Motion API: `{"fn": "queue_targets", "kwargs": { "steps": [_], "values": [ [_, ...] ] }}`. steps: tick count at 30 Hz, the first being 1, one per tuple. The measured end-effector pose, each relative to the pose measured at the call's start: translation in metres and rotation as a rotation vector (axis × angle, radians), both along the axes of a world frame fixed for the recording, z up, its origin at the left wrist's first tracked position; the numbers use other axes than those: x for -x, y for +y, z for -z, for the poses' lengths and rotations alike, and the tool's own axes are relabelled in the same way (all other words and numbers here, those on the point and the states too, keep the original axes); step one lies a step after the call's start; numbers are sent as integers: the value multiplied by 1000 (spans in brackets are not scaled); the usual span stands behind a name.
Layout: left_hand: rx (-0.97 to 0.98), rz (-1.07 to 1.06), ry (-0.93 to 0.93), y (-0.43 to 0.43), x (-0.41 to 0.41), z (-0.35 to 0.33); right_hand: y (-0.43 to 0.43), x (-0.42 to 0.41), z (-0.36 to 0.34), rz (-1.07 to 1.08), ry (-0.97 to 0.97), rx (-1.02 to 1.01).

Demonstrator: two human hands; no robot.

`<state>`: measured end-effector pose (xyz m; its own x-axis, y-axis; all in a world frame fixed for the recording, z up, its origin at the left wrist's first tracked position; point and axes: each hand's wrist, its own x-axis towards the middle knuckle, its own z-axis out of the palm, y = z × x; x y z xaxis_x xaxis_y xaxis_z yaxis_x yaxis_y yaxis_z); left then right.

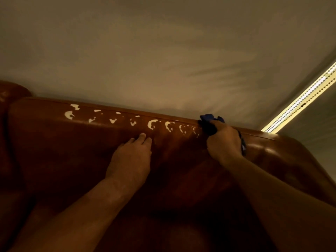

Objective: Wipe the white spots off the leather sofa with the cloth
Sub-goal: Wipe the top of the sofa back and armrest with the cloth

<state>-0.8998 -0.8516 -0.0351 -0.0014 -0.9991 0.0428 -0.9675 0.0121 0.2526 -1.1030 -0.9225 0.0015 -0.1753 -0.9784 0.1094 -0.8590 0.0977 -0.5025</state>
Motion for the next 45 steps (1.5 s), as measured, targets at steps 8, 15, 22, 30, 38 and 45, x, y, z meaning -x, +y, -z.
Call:
{"fn": "queue_targets", "kwargs": {
  "steps": [8, 15, 22, 30, 38, 45],
  "values": [
    [-12, -20, 9, 1, 4, -10, 39, -16, 14, -158, -78, -38],
    [77, -55, 42, 11, -12, -17, 3, 1, -17, 28, -170, 116],
    [48, -94, 13, 18, -31, -2, 4, -71, 6, -167, -46, 35],
    [59, -69, 7, 17, -32, -4, 38, -76, 11, -408, -19, -93],
    [75, -168, 21, 22, -44, -5, -14, -54, -16, -108, -199, 135],
    [53, -196, 12, 24, -62, 5, -11, -91, 15, -262, 13, -17]
  ]
}}
